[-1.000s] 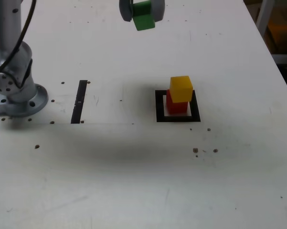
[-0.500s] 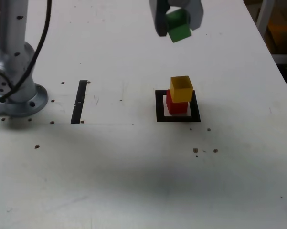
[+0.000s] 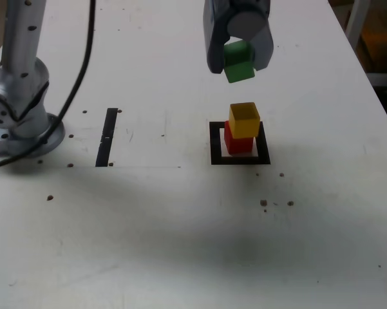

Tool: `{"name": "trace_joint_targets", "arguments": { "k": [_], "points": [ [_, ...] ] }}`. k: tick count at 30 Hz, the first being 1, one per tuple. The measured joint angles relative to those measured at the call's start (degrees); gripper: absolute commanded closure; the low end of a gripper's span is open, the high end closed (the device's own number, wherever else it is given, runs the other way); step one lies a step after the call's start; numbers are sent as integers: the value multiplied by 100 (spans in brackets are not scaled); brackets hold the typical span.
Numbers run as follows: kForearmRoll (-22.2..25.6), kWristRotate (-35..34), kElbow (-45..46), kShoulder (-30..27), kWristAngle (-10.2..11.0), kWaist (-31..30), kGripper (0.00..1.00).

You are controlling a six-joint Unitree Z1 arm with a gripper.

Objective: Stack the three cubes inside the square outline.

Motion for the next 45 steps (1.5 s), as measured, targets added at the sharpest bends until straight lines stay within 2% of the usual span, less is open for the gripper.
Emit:
{"name": "trace_joint_targets", "arguments": {
  "k": [8, 15, 19, 34, 45],
  "points": [
    [0, -19, 88, -8, -142, -173, 92],
    [0, -2, 106, 3, -457, -380, 91],
    [0, 96, 87, 91, -549, -427, 91],
    [0, 542, -179, 591, -524, -238, 90],
    [0, 673, -233, 614, -440, -77, 88]
  ]
}}
